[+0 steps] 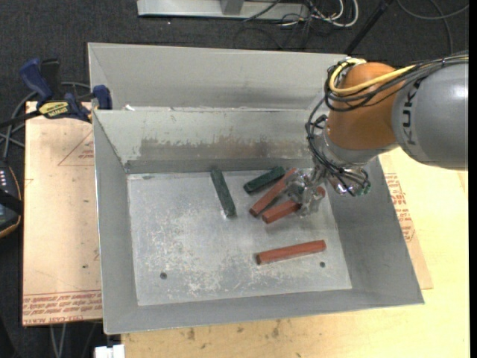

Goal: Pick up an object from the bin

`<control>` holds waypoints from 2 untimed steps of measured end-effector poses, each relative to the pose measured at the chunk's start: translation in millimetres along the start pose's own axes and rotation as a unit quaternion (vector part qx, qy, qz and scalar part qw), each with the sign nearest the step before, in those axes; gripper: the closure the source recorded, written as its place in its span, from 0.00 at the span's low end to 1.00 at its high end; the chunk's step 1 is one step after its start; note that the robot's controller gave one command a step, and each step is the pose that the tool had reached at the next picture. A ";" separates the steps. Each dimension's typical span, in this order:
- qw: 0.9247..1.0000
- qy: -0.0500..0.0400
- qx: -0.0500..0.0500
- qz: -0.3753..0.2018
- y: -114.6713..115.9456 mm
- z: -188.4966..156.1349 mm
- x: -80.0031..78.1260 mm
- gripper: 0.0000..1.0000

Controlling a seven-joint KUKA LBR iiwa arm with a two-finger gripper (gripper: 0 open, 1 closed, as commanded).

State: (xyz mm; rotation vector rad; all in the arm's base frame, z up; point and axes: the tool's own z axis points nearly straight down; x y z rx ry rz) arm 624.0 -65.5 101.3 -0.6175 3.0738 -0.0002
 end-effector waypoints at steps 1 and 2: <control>1.000 -0.001 0.000 0.001 0.1 -37.1 -1.9 1.00; 1.000 -0.001 0.001 0.001 0.1 -73.9 -4.2 1.00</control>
Offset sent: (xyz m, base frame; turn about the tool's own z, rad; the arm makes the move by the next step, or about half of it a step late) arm -0.0001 0.0000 0.0348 0.0000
